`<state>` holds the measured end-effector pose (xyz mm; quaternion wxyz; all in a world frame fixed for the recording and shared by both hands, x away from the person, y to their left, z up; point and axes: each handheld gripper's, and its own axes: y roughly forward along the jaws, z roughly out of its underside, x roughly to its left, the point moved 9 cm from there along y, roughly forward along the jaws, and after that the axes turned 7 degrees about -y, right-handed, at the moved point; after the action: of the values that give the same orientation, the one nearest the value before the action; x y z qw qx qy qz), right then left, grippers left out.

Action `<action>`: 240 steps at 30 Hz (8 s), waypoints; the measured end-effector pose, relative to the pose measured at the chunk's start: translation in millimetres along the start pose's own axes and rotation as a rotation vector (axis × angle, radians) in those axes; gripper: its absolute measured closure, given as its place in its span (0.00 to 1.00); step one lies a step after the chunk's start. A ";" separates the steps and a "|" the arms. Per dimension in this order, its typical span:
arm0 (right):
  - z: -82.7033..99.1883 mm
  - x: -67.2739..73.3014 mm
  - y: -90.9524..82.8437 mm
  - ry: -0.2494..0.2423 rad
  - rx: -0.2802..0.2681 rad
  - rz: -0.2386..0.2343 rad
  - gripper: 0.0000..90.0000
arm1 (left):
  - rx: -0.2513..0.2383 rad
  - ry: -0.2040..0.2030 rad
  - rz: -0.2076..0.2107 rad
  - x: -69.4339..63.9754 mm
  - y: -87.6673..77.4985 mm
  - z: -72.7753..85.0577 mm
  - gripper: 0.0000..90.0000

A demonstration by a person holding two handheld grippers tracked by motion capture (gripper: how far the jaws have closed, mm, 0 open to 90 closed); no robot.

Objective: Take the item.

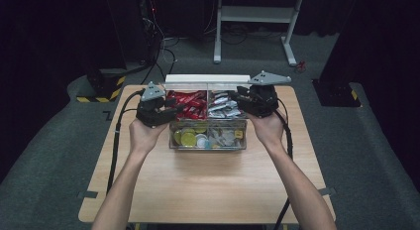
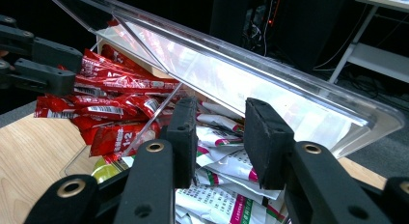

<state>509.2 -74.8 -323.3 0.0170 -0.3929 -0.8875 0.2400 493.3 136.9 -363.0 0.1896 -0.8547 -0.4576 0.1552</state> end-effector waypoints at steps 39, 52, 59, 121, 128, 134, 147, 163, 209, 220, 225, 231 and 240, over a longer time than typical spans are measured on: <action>0.5 -0.2 1.2 0.004 0.002 -0.004 0.73 | -0.002 0.018 0.034 0.8 -4.9 -3.3 0.96; 0.3 -0.2 1.3 0.006 0.002 -0.003 0.73 | -0.017 0.028 0.064 -2.8 -20.0 -2.9 0.96; 0.2 -0.2 1.2 0.007 0.002 -0.004 0.73 | -0.026 0.030 0.081 -4.2 -30.0 -1.6 0.96; -4.1 0.8 0.8 0.001 0.007 -0.016 0.73 | -0.138 -0.065 0.054 38.3 -117.4 36.4 0.96; -3.7 1.7 0.0 -0.001 0.007 -0.006 0.72 | -0.156 -0.071 0.041 42.1 -122.8 42.2 0.96; -3.9 1.7 0.6 0.000 0.005 -0.005 0.72 | -0.168 -0.096 0.037 49.0 -127.9 47.9 0.96; -4.0 2.2 0.5 -0.003 0.012 0.001 0.72 | -0.198 -0.120 -0.005 61.1 -134.8 55.9 0.97; -5.2 1.6 1.8 0.002 0.015 -0.011 0.73 | -0.182 -0.150 -0.064 73.6 -111.9 76.4 0.96; -4.5 2.4 1.5 0.004 0.018 -0.018 0.72 | -0.042 -0.262 -0.171 99.8 -14.7 169.6 0.95; -4.3 2.8 1.3 0.001 0.019 -0.014 0.72 | 0.001 -0.239 -0.174 95.4 1.1 187.3 0.94; -4.0 3.2 0.9 0.006 0.021 -0.013 0.72 | 0.039 -0.214 -0.176 89.5 11.1 194.3 0.94; -4.4 2.6 1.1 0.004 0.021 -0.013 0.72 | 0.083 -0.205 -0.181 86.2 17.4 200.7 0.93; -2.7 2.5 2.4 0.012 0.014 -0.022 0.72 | 0.082 -0.262 -0.169 87.0 19.2 215.1 0.63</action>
<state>509.7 -70.6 -322.4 0.0278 -0.3846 -0.8900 0.2435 459.1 239.4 -569.3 0.1753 -0.7771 -0.5421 0.2674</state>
